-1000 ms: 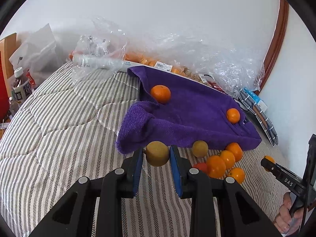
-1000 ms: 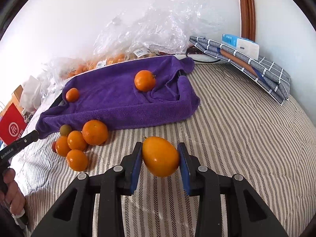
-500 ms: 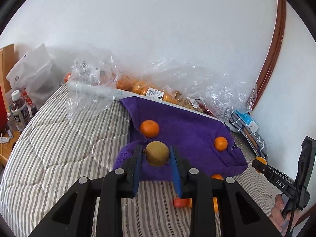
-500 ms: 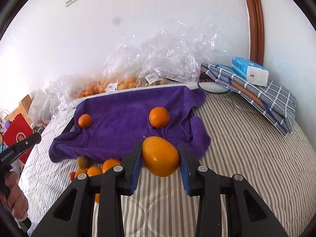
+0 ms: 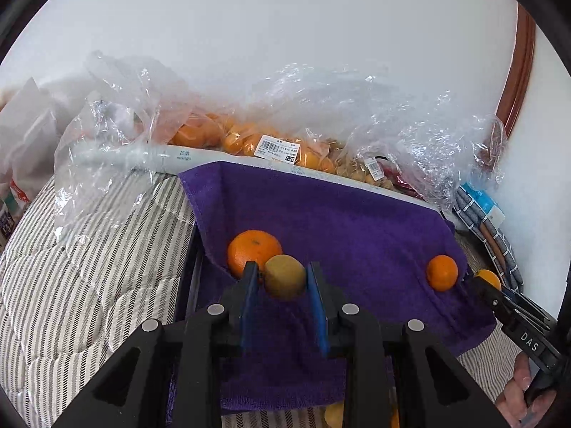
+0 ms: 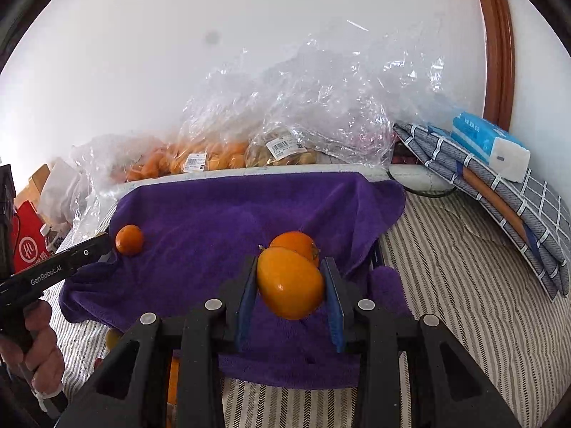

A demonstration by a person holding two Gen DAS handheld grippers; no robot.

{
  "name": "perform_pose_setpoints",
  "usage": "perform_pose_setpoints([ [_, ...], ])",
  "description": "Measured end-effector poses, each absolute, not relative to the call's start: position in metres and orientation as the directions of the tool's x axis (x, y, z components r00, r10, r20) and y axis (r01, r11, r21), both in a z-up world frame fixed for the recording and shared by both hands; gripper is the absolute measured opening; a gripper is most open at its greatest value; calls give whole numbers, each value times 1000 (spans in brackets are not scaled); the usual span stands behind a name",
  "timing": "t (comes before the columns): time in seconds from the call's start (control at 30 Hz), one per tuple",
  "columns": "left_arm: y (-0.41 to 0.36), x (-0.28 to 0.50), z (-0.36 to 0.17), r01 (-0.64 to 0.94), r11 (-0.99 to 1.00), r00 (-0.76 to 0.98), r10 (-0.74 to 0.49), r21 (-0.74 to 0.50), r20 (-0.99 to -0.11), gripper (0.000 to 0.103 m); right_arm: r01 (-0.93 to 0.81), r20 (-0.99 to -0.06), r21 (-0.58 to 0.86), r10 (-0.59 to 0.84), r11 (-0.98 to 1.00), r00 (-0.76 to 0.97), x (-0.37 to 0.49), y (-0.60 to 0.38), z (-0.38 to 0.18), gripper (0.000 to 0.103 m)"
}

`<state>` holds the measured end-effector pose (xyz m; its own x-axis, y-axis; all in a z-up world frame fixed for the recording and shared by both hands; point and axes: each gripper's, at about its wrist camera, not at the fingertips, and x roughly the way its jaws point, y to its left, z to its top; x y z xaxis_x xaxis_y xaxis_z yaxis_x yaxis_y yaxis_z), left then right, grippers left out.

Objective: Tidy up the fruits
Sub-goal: 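Lift the oval fruit with the right gripper and carry it onto the towel, then set the oval fruit beside the orange on the towel and open the right gripper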

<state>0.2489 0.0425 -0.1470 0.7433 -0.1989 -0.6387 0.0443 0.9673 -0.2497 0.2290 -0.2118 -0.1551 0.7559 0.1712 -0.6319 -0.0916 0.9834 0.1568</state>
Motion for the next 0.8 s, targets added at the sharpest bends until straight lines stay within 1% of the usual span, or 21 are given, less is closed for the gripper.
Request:
perform_pose_setpoints([
  [0.07, 41, 251, -151, 47, 966, 735, -206, -254, -646, 26, -75, -644, 150, 155, 986, 749, 231, -212, -158, 35],
  [0.17, 39, 250, -150, 61, 968, 747, -207, -245, -632, 26, -88, -633, 145, 161, 985, 757, 231, -209, -157, 35],
  [0.33, 39, 250, -154, 66, 965, 746, -217, -255, -630, 26, -108, -639, 179, 199, 978, 743, 234, -209, -162, 35],
  [0.43, 38, 251, -157, 65, 963, 733, -223, -260, -643, 26, -100, -659, 173, 191, 980, 727, 237, -207, -168, 35],
  [0.8, 38, 253, -157, 61, 965, 734, -216, -254, -643, 26, -81, -679, 166, 173, 983, 713, 243, -210, -177, 36],
])
